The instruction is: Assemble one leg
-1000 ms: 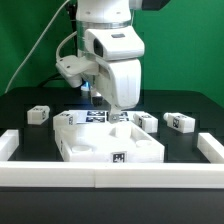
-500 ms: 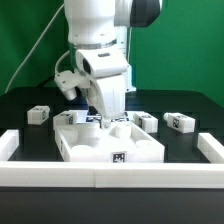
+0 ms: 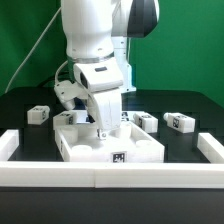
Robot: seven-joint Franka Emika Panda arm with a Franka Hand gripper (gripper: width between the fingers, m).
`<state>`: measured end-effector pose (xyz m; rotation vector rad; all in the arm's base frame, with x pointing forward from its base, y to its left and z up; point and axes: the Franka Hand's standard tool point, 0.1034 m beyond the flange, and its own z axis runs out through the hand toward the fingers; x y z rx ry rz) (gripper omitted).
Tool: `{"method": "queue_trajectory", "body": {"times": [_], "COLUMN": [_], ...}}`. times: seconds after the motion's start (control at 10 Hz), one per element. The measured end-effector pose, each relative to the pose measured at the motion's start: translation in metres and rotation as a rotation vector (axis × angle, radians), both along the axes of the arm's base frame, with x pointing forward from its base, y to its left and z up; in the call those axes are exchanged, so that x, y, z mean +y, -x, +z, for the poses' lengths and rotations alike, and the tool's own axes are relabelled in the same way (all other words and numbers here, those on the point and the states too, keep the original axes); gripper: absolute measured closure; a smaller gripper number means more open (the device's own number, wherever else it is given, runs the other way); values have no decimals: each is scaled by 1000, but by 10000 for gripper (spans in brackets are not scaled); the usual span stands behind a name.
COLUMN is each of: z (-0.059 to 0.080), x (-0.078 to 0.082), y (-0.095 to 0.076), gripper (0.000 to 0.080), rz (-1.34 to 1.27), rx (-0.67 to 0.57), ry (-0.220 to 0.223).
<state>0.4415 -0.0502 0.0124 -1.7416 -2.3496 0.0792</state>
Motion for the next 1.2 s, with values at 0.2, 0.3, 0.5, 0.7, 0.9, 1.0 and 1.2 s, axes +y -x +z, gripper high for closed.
{"method": "queue_trajectory", "body": {"times": [0.2, 0.3, 0.5, 0.7, 0.9, 1.0, 1.2], "z": [-1, -1, 0, 0, 0, 0, -1], "x": [-1, -2, -3, -3, -3, -3, 8], "y": [1, 1, 0, -1, -1, -1, -2], "gripper": [517, 653, 728, 728, 728, 728, 728], "rz": [-3, -3, -5, -6, -6, -6, -92], "rx": [1, 1, -6, -7, -8, -9, -13], "ry": [0, 0, 2, 2, 2, 2, 18]}}
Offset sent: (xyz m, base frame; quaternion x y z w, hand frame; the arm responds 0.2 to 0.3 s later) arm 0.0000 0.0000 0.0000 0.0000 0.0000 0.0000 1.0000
